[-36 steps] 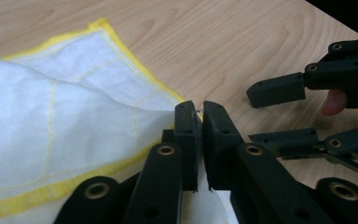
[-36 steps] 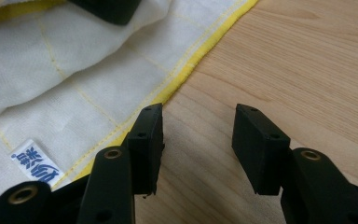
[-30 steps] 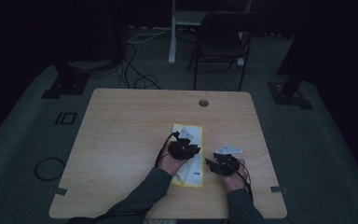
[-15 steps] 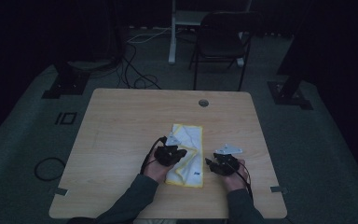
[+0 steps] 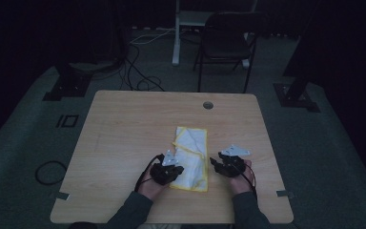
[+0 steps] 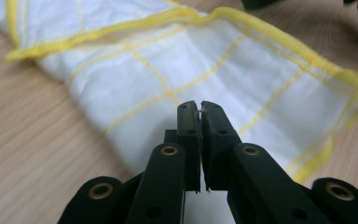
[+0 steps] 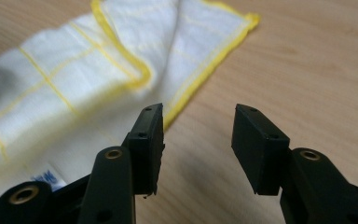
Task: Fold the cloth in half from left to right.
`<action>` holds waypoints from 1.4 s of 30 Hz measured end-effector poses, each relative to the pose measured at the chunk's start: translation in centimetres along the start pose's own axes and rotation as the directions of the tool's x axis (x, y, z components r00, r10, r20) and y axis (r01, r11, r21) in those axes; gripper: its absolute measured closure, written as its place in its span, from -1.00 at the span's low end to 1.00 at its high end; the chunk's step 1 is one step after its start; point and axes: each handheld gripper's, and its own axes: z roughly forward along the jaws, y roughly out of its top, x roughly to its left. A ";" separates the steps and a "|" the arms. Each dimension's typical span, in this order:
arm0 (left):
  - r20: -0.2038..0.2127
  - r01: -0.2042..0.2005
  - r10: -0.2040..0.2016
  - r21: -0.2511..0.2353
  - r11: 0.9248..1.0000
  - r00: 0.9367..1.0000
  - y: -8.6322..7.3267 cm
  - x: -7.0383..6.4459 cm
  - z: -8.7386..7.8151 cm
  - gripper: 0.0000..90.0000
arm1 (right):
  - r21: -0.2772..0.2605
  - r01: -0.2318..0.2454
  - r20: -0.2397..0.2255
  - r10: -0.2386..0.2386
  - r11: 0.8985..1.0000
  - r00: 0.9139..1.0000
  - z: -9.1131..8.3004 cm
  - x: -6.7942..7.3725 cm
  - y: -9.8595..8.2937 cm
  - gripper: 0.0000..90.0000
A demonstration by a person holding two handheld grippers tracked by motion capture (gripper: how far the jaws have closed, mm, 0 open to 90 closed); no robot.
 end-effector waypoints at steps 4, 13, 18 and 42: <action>-0.009 0.027 -0.027 -0.013 1.000 1.000 -1.4 0.4 -0.8 0.92 | -0.009 0.013 -0.007 -0.013 1.000 1.000 0.3 0.2 0.8 0.19; -0.022 0.065 -0.066 -0.010 0.998 0.998 -3.0 1.0 -1.6 0.89 | -0.012 0.073 -0.045 -0.073 0.997 0.996 2.2 1.8 2.6 0.19; -0.025 0.078 -0.078 -0.014 0.997 0.997 -3.3 1.1 -1.8 0.89 | -0.013 0.117 -0.067 -0.118 0.993 0.991 3.6 2.6 3.5 0.20; -0.018 0.100 -0.100 -0.013 0.995 0.995 -3.5 1.2 -1.4 0.88 | 0.027 0.257 -0.058 -0.256 0.966 0.965 8.4 5.1 6.9 0.65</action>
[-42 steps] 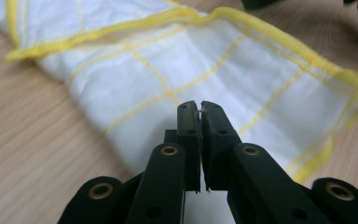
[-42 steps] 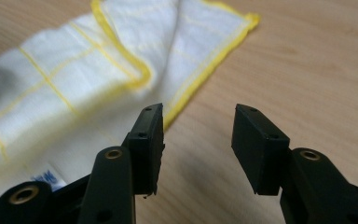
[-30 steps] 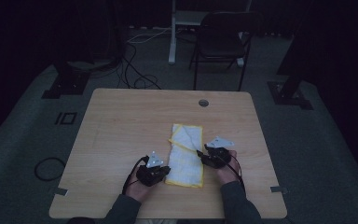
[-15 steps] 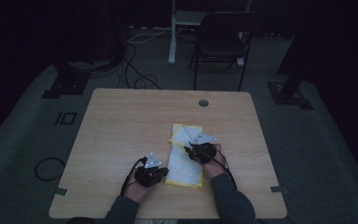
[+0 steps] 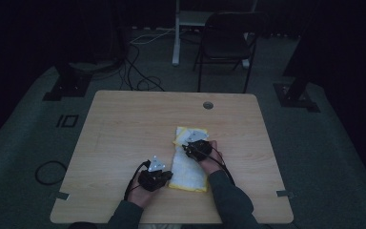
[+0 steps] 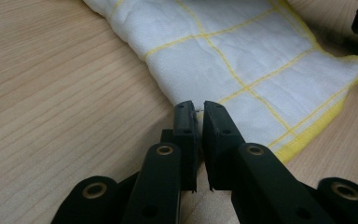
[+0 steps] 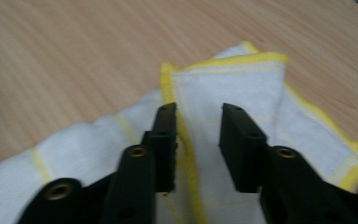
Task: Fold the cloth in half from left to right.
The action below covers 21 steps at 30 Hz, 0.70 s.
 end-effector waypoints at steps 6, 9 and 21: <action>0.003 0.013 -0.013 -0.004 1.000 1.000 0.0 0.0 0.0 0.90 | -0.016 -0.051 -0.010 0.051 0.999 0.999 -0.4 -1.3 0.0 0.95; 0.003 0.013 -0.013 -0.004 1.000 1.000 -0.1 0.0 0.0 0.91 | -0.025 -0.058 -0.005 0.058 0.998 0.998 -0.6 -1.7 0.1 0.97; 0.001 0.018 -0.018 -0.004 1.000 1.000 -0.1 -0.1 0.0 0.93 | -0.059 -0.180 0.022 0.182 0.982 0.983 -1.9 -5.2 -0.8 0.97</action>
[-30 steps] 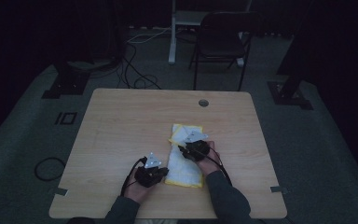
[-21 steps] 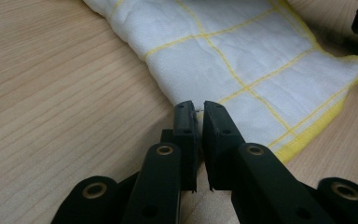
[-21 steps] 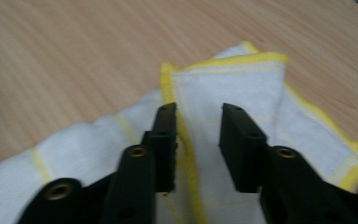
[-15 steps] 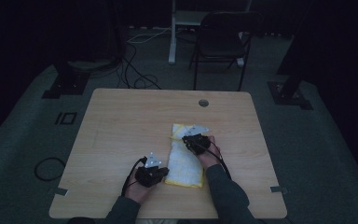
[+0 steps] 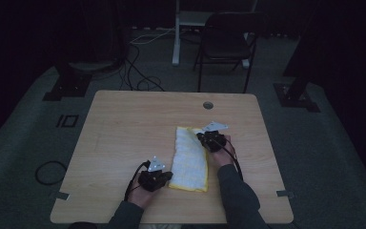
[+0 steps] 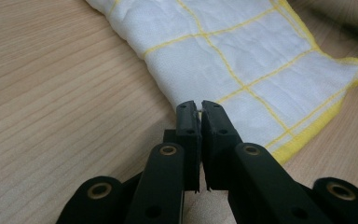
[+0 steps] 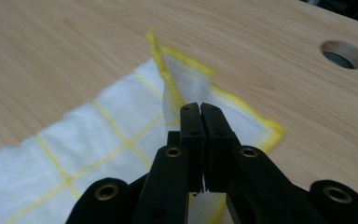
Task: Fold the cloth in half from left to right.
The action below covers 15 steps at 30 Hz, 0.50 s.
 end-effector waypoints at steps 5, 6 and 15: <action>0.001 0.003 -0.003 0.002 1.000 1.000 0.0 0.0 0.0 0.93 | 0.008 -0.037 0.025 0.037 0.999 0.999 -0.3 -1.4 -0.5 0.97; 0.001 0.003 -0.003 0.002 1.000 1.000 0.0 0.0 0.0 0.93 | 0.010 -0.043 0.029 0.042 0.999 0.999 -0.3 -1.7 -0.6 0.97; -0.023 0.012 -0.013 -0.045 0.999 1.000 1.8 1.0 -0.5 0.84 | 0.020 -0.071 0.036 0.070 0.997 0.997 -0.3 -2.7 -1.3 0.97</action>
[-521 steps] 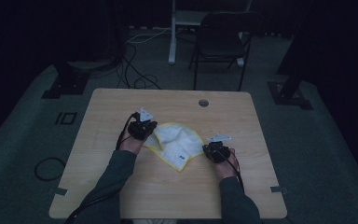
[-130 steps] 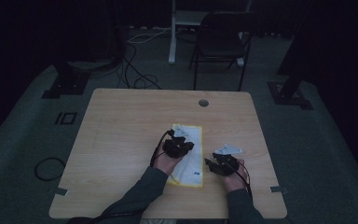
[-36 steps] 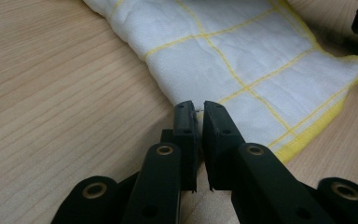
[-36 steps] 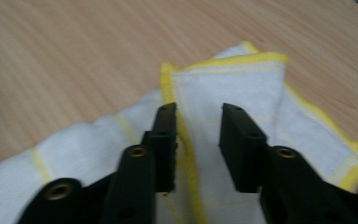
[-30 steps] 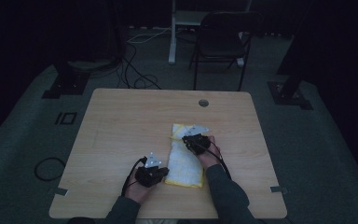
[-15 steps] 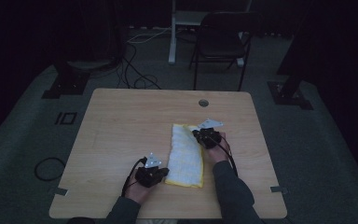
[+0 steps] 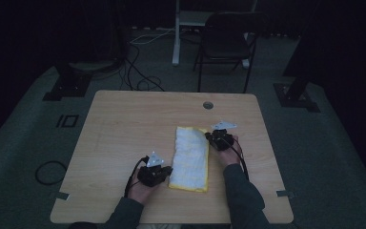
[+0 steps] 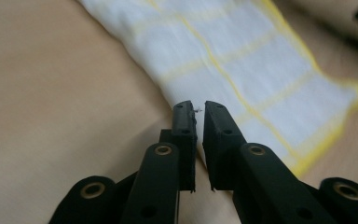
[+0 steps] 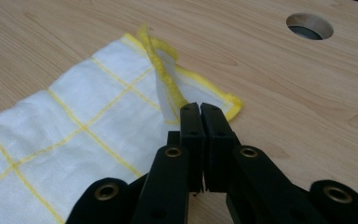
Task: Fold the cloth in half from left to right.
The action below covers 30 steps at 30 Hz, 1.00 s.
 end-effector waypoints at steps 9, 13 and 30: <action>-0.109 -0.009 0.007 -0.024 1.000 0.994 5.7 2.6 3.2 0.64 | 0.009 -0.025 0.001 0.025 1.000 1.000 0.4 -0.3 -0.4 0.96; -0.140 0.000 0.000 -0.005 1.000 0.990 7.4 3.5 5.5 0.51 | 0.008 -0.032 -0.004 0.032 0.999 0.999 0.4 -0.3 -0.4 0.96; -0.167 0.028 -0.021 0.041 0.999 0.986 8.2 5.0 9.1 0.93 | 0.000 -0.035 -0.010 0.035 0.999 0.999 0.4 -0.4 -0.2 0.96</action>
